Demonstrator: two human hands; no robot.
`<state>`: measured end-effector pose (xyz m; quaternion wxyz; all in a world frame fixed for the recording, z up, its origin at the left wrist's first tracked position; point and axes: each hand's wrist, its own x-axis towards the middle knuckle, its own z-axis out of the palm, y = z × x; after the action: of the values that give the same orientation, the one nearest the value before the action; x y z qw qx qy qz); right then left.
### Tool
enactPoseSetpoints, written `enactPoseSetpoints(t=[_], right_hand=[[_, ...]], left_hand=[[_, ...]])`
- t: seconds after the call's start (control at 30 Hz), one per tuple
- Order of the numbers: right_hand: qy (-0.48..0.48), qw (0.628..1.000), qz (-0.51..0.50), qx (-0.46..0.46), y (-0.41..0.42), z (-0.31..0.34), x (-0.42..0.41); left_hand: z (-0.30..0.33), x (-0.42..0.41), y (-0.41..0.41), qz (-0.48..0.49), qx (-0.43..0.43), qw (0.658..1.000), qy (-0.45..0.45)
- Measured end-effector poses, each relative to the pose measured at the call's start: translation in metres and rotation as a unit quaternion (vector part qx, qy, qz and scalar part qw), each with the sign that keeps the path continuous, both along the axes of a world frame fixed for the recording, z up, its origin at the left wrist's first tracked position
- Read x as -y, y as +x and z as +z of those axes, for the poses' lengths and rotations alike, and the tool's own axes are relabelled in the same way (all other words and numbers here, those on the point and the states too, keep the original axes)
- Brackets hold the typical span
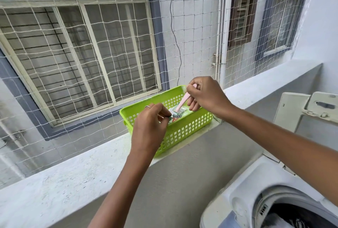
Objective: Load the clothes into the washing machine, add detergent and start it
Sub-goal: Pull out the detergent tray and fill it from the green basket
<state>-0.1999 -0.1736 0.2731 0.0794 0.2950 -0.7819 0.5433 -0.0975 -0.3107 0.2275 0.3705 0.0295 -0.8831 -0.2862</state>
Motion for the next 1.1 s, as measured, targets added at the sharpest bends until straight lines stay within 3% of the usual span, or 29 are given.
enactPoseSetpoints(t=[0.17, 0.67, 1.1], right_hand=[[-0.083, 0.991, 0.006, 0.102, -0.003, -0.007, -0.007], [-0.213, 0.972, -0.069, 0.077, -0.002, 0.002, -0.049], [-0.235, 0.957, -0.101, 0.137, -0.011, -0.003, -0.067]], left_hand=[[0.000, 0.001, -0.001, -0.002, 0.005, 1.000, 0.003], [-0.002, 0.003, -0.003, -0.001, 0.017, 1.000, 0.018], [-0.002, 0.004, -0.003, 0.006, 0.015, 1.000, 0.023]])
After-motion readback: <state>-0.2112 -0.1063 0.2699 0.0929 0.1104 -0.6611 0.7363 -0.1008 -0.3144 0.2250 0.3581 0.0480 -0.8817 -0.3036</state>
